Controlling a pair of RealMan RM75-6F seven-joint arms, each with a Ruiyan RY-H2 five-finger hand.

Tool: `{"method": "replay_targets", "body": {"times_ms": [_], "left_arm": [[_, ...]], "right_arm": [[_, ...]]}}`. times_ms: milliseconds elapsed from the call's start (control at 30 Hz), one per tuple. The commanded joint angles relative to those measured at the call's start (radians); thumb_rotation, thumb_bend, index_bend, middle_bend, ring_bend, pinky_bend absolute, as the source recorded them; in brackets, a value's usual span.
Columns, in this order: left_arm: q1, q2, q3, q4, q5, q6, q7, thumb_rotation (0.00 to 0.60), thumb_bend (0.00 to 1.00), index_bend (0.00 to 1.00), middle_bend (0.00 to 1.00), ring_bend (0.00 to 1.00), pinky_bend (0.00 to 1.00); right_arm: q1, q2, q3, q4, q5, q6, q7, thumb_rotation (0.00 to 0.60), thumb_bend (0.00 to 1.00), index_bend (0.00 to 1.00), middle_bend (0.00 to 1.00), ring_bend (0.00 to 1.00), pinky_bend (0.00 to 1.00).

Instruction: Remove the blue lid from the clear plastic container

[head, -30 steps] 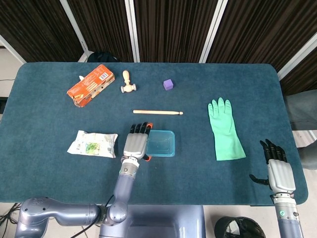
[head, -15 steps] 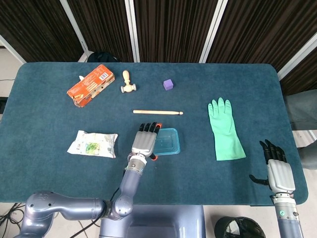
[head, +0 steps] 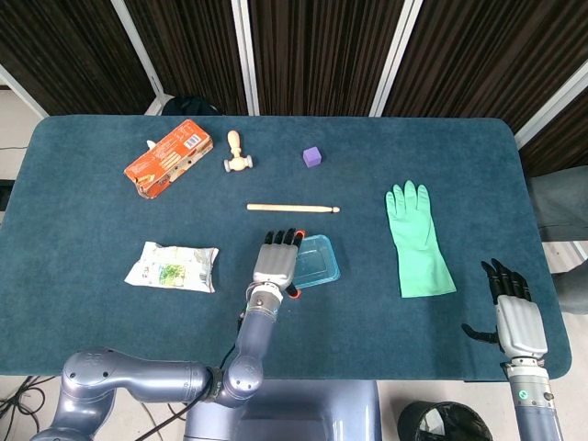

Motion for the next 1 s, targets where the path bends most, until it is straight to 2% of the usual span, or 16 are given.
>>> {"method": "replay_targets", "body": {"times_ms": [33, 300, 467, 600, 800, 1000], "left_arm": [[-0.011, -0.009, 0.004, 0.017, 0.003, 0.010, -0.009, 0.600, 0.08, 0.00, 0.00, 0.00, 0.05], [-0.021, -0.034, 0.011, 0.074, 0.027, 0.014, -0.059, 0.600, 0.16, 0.00, 0.06, 0.02, 0.11], [-0.023, -0.043, 0.017, 0.096, 0.043, -0.001, -0.092, 0.600, 0.29, 0.01, 0.13, 0.07, 0.14], [-0.021, -0.037, 0.033, 0.097, 0.073, -0.010, -0.112, 0.600, 0.32, 0.03, 0.17, 0.10, 0.17], [-0.006, 0.006, 0.092, 0.076, 0.137, -0.041, -0.119, 0.600, 0.32, 0.06, 0.19, 0.12, 0.19], [0.025, 0.089, 0.167, 0.034, 0.213, -0.117, -0.141, 0.600, 0.32, 0.08, 0.19, 0.14, 0.24]], "right_arm": [[0.000, 0.001, 0.000, -0.002, 0.001, 0.000, 0.001, 0.600, 0.11, 0.00, 0.00, 0.00, 0.00], [0.000, 0.003, -0.002, -0.007, 0.002, -0.005, 0.004, 0.600, 0.11, 0.00, 0.00, 0.00, 0.00], [0.000, 0.005, -0.001, -0.008, 0.003, -0.006, 0.011, 0.600, 0.11, 0.00, 0.00, 0.00, 0.00], [0.001, 0.005, -0.002, -0.010, 0.002, -0.007, 0.013, 0.600, 0.11, 0.00, 0.00, 0.00, 0.00], [0.001, 0.008, -0.003, -0.012, 0.000, -0.007, 0.013, 0.600, 0.11, 0.00, 0.00, 0.00, 0.00], [0.001, 0.008, -0.005, -0.012, -0.002, -0.007, 0.012, 0.600, 0.11, 0.00, 0.00, 0.00, 0.00]]}}
